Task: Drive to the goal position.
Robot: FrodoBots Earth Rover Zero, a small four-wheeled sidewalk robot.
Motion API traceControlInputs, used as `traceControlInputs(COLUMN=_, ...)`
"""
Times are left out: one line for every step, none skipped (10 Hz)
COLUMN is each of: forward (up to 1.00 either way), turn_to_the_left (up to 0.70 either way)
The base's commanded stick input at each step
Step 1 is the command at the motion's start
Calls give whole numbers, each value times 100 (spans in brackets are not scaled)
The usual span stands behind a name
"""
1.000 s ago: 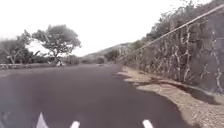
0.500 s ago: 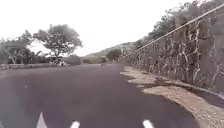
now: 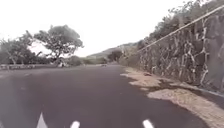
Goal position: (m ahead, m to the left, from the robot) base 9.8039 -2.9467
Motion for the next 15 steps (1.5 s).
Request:
traceControlInputs(forward=50, turn_to_the_left=0)
traceControlInputs(forward=50, turn_to_the_left=0)
traceControlInputs(forward=50, turn_to_the_left=0)
traceControlInputs(forward=50, turn_to_the_left=-7)
traceControlInputs(forward=50, turn_to_the_left=-49)
traceControlInputs(forward=50, turn_to_the_left=-50)
traceControlInputs(forward=50, turn_to_the_left=-50)
traceControlInputs(forward=50, turn_to_the_left=-50)
traceControlInputs(forward=50, turn_to_the_left=-35)
traceControlInputs(forward=50, turn_to_the_left=0)
traceControlInputs(forward=50, turn_to_the_left=0)
traceControlInputs(forward=50, turn_to_the_left=0)
traceControlInputs(forward=50, turn_to_the_left=0)
traceControlInputs(forward=50, turn_to_the_left=0)
traceControlInputs(forward=50, turn_to_the_left=0)
